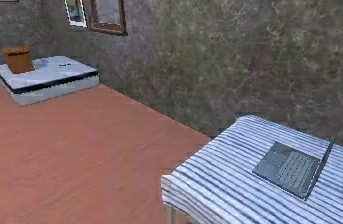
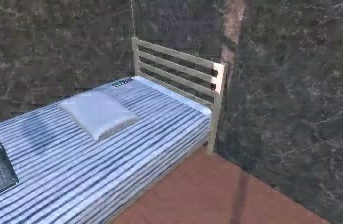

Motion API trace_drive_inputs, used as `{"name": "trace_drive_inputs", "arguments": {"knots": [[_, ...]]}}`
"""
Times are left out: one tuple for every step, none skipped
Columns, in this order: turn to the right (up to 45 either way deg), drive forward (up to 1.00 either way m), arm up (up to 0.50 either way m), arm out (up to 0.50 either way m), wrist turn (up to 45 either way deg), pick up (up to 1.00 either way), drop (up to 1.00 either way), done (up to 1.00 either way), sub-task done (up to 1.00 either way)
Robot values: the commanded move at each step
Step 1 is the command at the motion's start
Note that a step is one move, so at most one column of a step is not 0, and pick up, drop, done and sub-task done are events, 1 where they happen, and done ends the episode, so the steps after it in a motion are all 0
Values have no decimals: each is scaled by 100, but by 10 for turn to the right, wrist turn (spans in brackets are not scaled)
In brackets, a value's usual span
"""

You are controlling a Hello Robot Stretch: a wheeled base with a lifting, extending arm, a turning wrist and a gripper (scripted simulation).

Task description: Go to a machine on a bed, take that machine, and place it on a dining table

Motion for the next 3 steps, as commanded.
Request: {"name": "trace_drive_inputs", "arguments": {"knots": [[450,0,0,0,0,0,0,0,0],[300,0,0,0,0,0,0,0,0],[0,40,0,0,0,0,0,0,0]]}}
